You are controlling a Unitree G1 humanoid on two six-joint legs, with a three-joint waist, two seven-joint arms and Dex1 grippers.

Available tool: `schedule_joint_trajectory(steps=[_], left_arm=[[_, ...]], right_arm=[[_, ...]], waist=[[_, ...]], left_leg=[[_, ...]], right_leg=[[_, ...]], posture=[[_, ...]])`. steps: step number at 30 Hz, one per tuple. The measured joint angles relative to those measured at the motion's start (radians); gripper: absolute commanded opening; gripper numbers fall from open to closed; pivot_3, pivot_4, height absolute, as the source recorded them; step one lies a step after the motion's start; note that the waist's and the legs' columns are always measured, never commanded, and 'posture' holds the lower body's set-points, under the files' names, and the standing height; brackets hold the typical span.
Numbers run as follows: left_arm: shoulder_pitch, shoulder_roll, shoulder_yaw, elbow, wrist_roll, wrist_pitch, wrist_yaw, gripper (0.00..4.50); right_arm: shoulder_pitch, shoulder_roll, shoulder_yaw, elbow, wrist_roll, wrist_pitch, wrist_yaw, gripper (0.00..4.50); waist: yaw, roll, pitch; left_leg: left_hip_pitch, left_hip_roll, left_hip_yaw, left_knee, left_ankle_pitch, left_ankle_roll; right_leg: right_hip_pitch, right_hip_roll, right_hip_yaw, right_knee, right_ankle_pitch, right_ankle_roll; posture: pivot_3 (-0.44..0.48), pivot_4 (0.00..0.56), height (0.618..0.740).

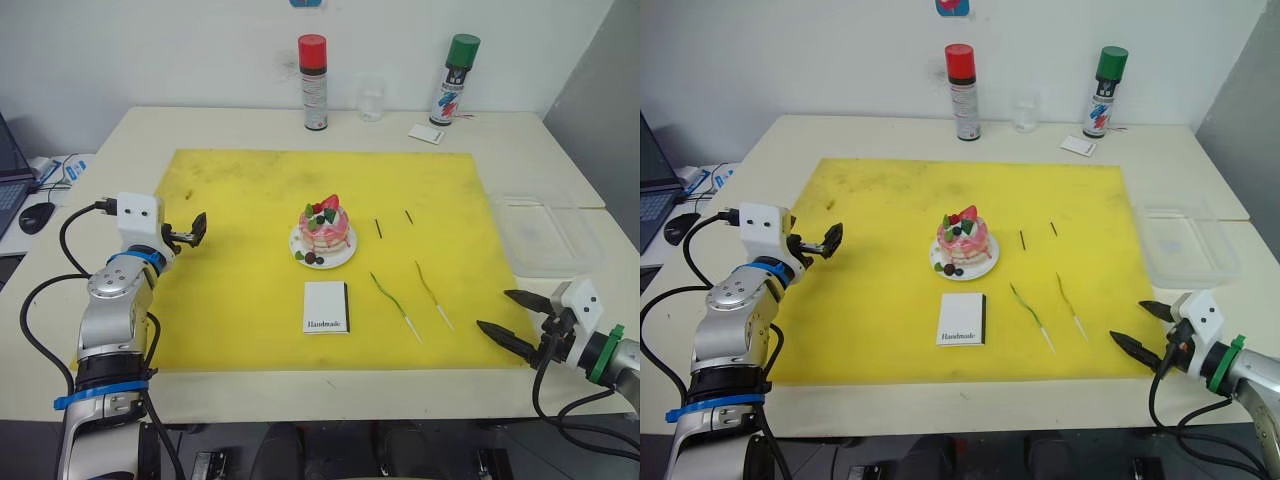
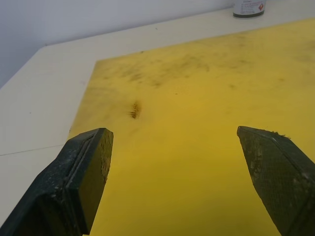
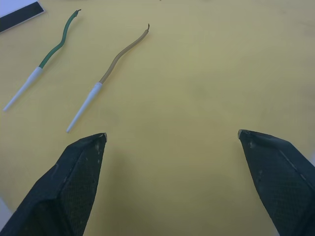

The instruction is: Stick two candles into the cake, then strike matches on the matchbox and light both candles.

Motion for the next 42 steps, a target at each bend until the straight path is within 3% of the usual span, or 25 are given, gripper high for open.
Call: schedule_joint_trajectory(steps=[26, 30, 35, 42], left_arm=[[0.013, -0.008, 0.003, -0.004, -0.024, -0.001, -0.001, 4.48], [0.049, 0.009, 0.003, -0.084, -0.103, -0.003, -0.149, 4.48], [0.055, 0.173, -0.104, -0.361, -0.224, 0.054, -0.489, 4.48], [0.076, 0.267, -0.301, -0.7, -0.351, 0.171, -0.764, 4.48]], right_arm=[[0.003, -0.017, -0.005, -0.019, 0.004, 0.02, 0.0, 4.5], [0.052, -0.035, -0.041, -0.105, 0.058, 0.085, 0.001, 4.5], [0.099, -0.064, -0.062, -0.245, 0.155, 0.205, -0.004, 4.5], [0.101, -0.062, -0.022, -0.387, 0.202, 0.324, -0.091, 4.5]], waist=[[0.0, 0.0, 0.0], [0.003, 0.0, 0.0], [0.005, 0.0, 0.0], [0.003, 0.001, 0.0]], left_leg=[[0.0, 0.0, 0.0, 0.0, 0.0, 0.0], [-0.001, 0.0, 0.0, 0.0, 0.0, 0.0], [0.0, 0.0, 0.0, 0.0, 0.0, 0.0], [0.0, 0.001, 0.001, 0.0, 0.0, 0.0]], right_leg=[[0.0, 0.0, 0.0, 0.0, 0.0, 0.0], [0.0, 0.0, 0.0, 0.0, 0.0, 0.0], [0.001, 0.0, 0.0, -0.001, -0.001, 0.001], [0.0, 0.0, 0.001, -0.001, -0.002, 0.002]], posture=[[0.0, 0.15, 0.74], [0.0, 0.15, 0.74], [0.0, 0.15, 0.74], [0.0, 0.15, 0.74]])
